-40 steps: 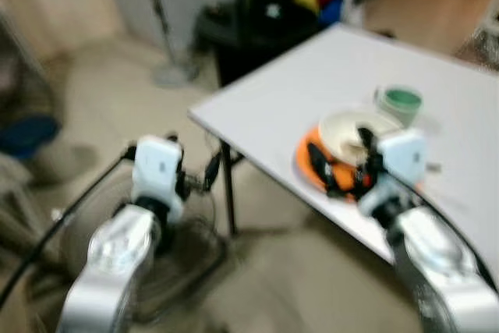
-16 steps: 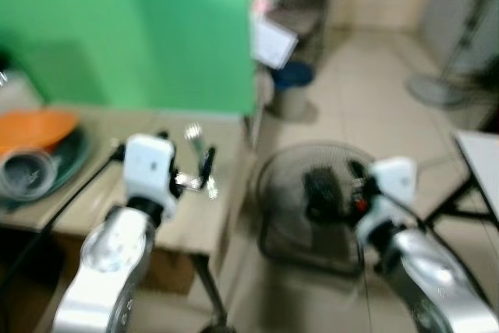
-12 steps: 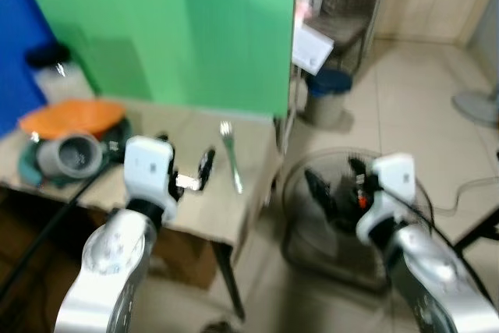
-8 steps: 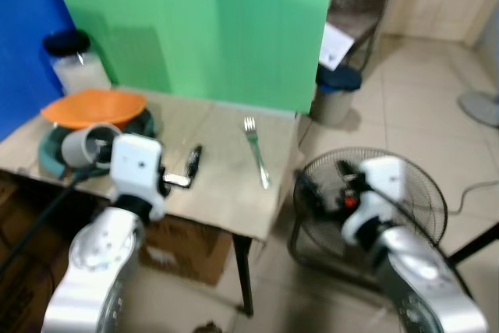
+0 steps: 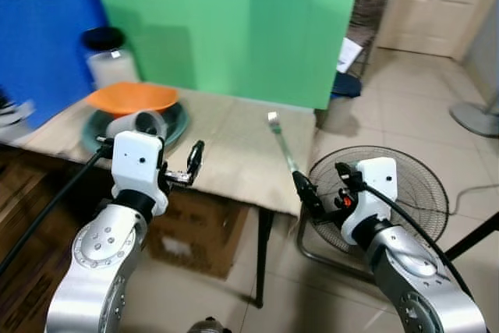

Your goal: Setting the table

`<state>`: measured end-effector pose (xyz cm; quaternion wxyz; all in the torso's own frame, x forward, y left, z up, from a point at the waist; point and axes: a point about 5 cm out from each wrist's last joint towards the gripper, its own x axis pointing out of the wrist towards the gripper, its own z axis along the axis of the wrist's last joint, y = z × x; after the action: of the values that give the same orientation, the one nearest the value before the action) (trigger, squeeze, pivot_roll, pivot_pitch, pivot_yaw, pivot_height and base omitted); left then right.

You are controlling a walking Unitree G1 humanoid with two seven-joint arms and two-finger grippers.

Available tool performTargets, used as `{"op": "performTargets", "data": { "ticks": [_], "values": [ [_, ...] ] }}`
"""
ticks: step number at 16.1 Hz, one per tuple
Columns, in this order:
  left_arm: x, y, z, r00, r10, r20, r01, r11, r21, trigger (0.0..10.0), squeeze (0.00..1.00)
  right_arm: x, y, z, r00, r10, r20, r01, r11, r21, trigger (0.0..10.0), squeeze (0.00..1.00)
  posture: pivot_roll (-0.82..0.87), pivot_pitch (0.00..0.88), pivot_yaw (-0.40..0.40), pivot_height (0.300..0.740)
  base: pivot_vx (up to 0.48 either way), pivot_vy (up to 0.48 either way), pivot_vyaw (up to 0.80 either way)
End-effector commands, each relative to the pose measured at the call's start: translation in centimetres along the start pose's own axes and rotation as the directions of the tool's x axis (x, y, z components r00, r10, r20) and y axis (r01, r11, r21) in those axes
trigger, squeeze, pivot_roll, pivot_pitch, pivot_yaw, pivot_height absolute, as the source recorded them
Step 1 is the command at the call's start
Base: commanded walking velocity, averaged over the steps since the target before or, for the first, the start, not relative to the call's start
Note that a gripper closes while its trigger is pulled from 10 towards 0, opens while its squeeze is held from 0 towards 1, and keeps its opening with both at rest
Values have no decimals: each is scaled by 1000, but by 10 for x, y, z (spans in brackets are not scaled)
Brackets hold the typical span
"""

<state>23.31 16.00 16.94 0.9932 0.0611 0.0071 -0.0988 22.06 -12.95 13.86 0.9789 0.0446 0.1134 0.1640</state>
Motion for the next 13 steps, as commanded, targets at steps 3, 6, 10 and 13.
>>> {"op": "performTargets", "data": {
  "ticks": [3, 6, 10, 13],
  "values": [
    [-1, 1, 1, 1000, -6, -3, 6, 1000, -4, 10000, 0, 3, 0, 3, 1000, 0, 2, 0, 1000, -2, 10000, 0, 170, 0, 31, 740, 356, 0, 0],
    [0, -1, 0, 1000, -20, -7, 20, 1000, -5, 10000, 0, 4, -2, 4, 1000, -19, 1, 19, 1000, -12, 10000, 0, 167, 0, 30, 740, 358, 0, 0],
    [0, -1, 0, 1000, -25, -6, 25, 1000, -6, 10000, 0, 5, -2, 4, 1000, -14, 2, 14, 1000, -10, 10000, 0, 166, 0, 30, 740, 357, 0, 0],
    [-1, 0, -1, 1000, -23, -7, 23, 1000, -6, 10000, 0, 7, 2, 5, 1000, 21, -1, -21, 999, -49, 10000, 0, 176, 0, 20, 740, 356, 0, 0]
  ]
}}
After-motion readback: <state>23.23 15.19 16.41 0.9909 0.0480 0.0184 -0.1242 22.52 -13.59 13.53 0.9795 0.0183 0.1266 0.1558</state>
